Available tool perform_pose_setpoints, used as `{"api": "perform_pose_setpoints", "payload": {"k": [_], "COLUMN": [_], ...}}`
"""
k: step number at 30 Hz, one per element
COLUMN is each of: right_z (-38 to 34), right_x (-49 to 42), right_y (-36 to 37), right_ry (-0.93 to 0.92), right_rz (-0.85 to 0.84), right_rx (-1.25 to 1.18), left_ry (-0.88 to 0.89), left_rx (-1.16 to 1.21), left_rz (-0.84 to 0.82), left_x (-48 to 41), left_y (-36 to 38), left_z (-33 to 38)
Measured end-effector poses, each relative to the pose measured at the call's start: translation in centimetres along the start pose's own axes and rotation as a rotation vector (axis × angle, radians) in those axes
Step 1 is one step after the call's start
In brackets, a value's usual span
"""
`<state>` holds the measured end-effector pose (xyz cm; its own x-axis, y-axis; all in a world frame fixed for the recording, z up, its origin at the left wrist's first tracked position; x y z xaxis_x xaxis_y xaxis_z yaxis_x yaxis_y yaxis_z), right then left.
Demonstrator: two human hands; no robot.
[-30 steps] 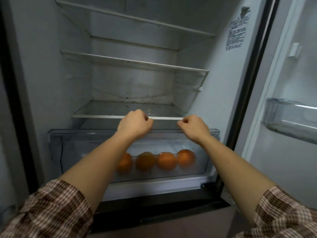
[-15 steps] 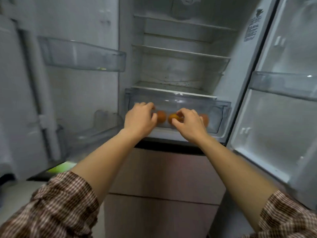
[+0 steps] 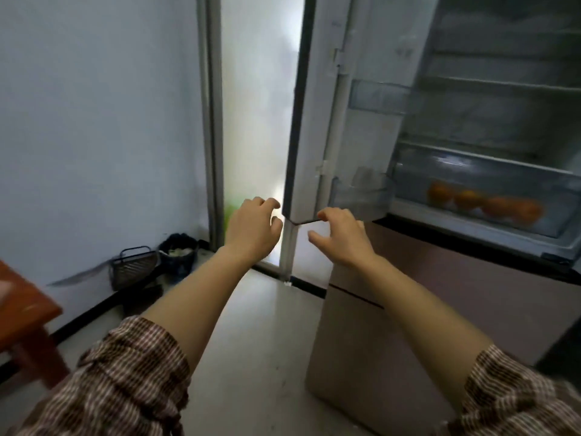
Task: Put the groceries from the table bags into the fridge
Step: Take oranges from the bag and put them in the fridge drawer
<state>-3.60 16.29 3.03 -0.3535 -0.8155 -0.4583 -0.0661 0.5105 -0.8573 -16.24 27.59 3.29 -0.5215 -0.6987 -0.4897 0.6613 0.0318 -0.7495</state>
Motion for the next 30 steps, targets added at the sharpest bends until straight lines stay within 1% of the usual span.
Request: {"api": "perform_pose_setpoints", "payload": {"k": [5,8,13,17,23,26,30], "right_z": [-12.7,-19.4,-32.0,-40.1,-48.6,-52.0,-56.0], "right_x": [-3.6,-4.8,-5.5,-6.4,-8.3,-9.5,-12.1], "right_y": [7.6,12.4,22.1,28.0,35.9,40.2,45.7], "right_ry": [-0.119,-0.158,-0.206,-0.252,-0.355,-0.441,-0.526], "right_rz": [-0.063,-0.093,-0.202,-0.284,-0.402,-0.47,-0.552], "right_rx": [-0.051,-0.081,-0.163,-0.219,-0.247,-0.2,-0.149], "left_ry": [-0.161,-0.214,-0.357,-0.451,-0.592,-0.732,-0.813], "left_rx": [-0.074,-0.098,-0.177,-0.234,-0.203,-0.276,-0.314], "left_rz": [0.009,0.023,-0.018,-0.038,-0.044,-0.079,-0.136], "left_x": [1.4,2.7,6.0,8.5,11.6,13.2,13.3], "left_y": [-6.5,-9.9,-14.9,-18.5,-20.8,-21.0,-20.5], "left_z": [-13.8,-21.2,-35.8,-44.9,-57.1,-62.4,-69.5]}}
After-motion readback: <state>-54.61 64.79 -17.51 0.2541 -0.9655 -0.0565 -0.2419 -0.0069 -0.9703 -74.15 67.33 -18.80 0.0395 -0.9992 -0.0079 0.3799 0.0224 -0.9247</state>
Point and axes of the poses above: each hand's wrist, its own x-axis away from the middle knuckle, its own y-axis out of the palm, z = x × y, the point moved 6 cm from there along -x, towards the middle knuckle, and after that the axes turned 8 degrees about -y, right-handed, at the moved point
